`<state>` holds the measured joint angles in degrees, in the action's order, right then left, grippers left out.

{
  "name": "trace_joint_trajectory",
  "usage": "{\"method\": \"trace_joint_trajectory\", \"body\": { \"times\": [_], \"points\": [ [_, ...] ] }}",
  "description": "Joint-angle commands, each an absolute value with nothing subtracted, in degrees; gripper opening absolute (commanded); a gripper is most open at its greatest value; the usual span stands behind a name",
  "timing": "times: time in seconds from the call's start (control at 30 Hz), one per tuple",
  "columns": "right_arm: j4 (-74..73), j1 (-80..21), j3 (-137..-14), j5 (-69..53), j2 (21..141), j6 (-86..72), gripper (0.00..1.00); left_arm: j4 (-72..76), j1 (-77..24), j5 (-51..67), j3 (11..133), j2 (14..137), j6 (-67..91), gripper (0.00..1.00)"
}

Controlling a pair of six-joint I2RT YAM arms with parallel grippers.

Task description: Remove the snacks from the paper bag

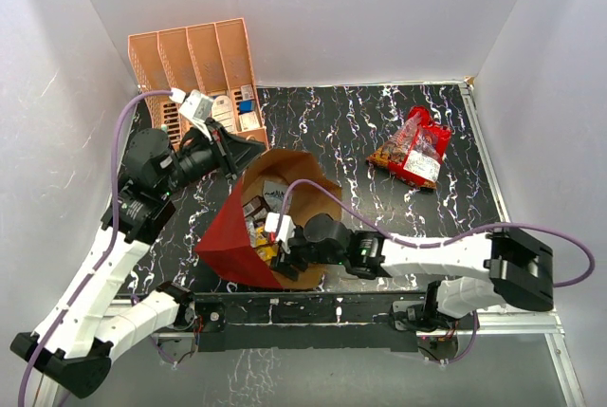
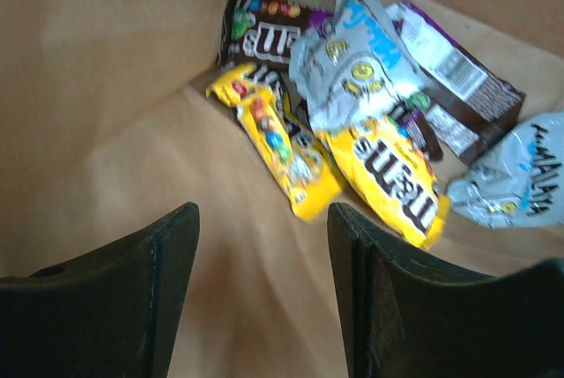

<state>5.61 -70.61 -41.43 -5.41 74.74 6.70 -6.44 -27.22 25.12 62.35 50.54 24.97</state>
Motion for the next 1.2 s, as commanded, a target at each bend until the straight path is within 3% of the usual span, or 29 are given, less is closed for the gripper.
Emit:
{"method": "trace_joint_trajectory", "body": {
  "times": [0.0, 0.33, 0.47, 0.7, 1.17],
  "points": [
    [21.65, -72.02, -42.65, -2.66, 79.11, 3.29, 0.62, -3.91, -27.33, 23.5, 69.95, 53.53, 19.45, 0.0],
    [31.02, -74.17, -55.31, 1.72, 96.69, 0.9, 0.62, -6.68, -27.31, 26.32, 73.16, 55.21, 11.43, 0.0],
    [31.55, -74.1, -58.48, 8.42, 101.73, -1.16, 0.66, -9.54, -27.29, 27.94, 69.21, 52.45, 12.95, 0.0],
    [34.43, -74.09, -49.05, 9.55, 95.93, 2.35, 0.69, -0.51, -27.33, 35.55, 56.06, 44.49, 29.52, 0.0],
    [31.47, -74.09, -41.81, 16.04, 89.53, 9.27, 0.81, 5.17, -27.33, 38.6, 50.39, 38.46, 39.23, 0.0]
  ]
}}
